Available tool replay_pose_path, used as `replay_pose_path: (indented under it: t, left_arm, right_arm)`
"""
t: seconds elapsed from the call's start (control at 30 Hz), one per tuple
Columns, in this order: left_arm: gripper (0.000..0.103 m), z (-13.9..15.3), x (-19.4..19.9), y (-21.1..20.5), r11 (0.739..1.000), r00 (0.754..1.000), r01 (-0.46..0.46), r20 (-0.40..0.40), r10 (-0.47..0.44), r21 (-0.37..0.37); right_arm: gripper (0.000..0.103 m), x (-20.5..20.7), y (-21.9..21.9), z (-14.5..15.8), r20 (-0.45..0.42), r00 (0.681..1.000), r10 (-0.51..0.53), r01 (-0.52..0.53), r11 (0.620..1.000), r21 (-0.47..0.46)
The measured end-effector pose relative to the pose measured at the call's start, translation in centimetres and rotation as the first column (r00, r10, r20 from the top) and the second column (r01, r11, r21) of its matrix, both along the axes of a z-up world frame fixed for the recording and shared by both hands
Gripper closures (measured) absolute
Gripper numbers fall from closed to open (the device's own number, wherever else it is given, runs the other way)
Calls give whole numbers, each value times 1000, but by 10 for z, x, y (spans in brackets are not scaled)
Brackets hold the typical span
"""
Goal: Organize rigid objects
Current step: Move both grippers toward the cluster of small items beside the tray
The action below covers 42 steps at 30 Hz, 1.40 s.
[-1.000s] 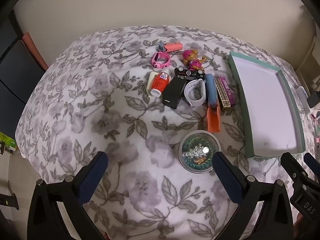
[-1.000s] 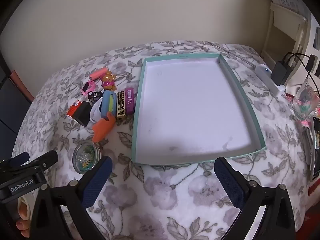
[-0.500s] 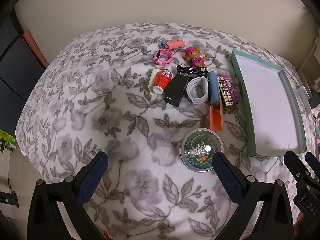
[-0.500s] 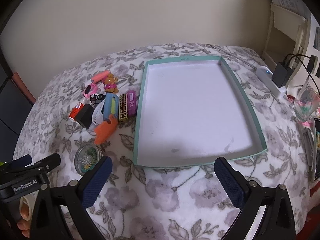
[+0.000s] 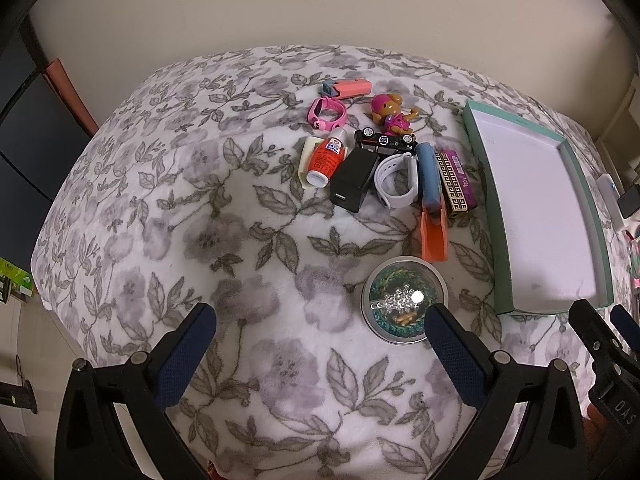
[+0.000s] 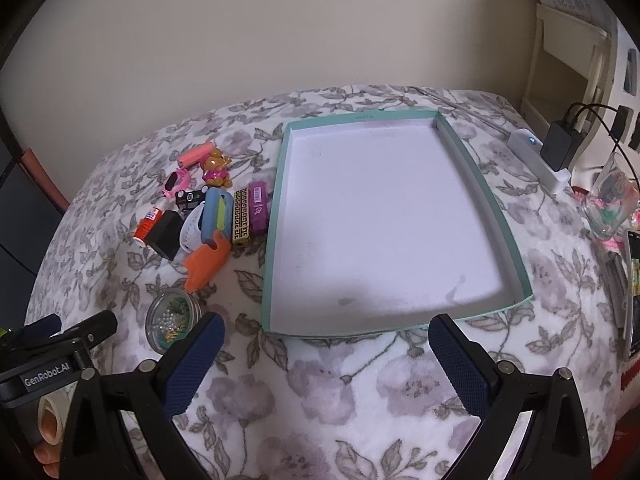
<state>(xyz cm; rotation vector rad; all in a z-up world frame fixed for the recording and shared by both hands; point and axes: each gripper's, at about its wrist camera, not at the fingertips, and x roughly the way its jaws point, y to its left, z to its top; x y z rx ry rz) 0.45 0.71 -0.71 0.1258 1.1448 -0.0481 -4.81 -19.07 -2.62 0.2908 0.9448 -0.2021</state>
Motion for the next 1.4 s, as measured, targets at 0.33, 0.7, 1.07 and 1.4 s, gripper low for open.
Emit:
replay_pose_path:
  t: [0.33,0.7,1.07,1.4]
  left_arm:
    - [0,0,0,0,1000,1000,1,1,-1,0]
    - [0,-1,0,1,1000,1000,-2,-1,2,-2]
    - [0,-24,9,-18,999,996,45,-79,-44,10]
    - [4,-43,20,-56,989,983,148,-115,-145,18]
  right_arm:
    - [0,-1,-6,2,10,999,-33,33,999,-19]
    - [0,-2,-3,5,23,999,-26,26,999,-31]
    - [0,14,3,3,-17,1000,-3,3,1000,10]
    - [0,44,11,4,-48,999,20,-19,1000,14]
